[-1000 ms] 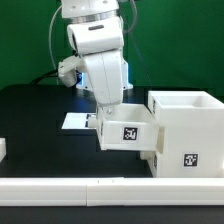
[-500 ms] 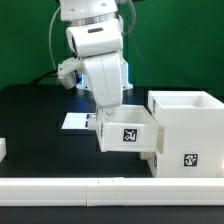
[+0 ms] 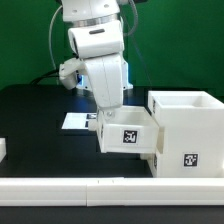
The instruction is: Assemble drawer
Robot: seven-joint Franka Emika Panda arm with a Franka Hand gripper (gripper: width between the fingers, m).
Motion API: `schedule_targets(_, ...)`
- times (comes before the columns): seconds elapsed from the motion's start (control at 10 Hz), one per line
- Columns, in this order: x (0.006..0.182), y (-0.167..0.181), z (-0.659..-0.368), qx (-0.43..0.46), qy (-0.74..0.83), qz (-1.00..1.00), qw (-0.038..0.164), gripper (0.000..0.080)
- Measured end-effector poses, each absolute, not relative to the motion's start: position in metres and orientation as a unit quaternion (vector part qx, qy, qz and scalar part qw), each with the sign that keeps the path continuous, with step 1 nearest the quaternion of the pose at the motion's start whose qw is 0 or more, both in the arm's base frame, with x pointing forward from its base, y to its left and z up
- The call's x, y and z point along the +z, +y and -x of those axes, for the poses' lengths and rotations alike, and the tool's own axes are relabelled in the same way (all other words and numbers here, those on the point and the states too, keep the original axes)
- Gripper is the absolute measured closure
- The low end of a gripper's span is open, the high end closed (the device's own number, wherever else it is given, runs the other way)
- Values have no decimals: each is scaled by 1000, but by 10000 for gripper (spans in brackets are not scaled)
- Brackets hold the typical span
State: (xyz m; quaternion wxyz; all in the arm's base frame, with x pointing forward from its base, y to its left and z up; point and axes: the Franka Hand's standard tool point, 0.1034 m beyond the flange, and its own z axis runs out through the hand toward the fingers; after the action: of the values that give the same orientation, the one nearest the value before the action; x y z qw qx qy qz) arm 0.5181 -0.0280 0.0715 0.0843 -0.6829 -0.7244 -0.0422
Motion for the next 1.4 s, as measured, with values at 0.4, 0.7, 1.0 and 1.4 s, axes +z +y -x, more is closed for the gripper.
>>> schedule_targets(0.4,68,-31,-516,-47,-726,680,91,761)
schedule_targets(0.7,70,-31,-517,-51,-696,710,99,761)
schedule_targets(1.0,81,-23,-527,-45,-683,721,110,761)
schedule_targets(1.4,80,-23,-525,-42,-686,718,113,761)
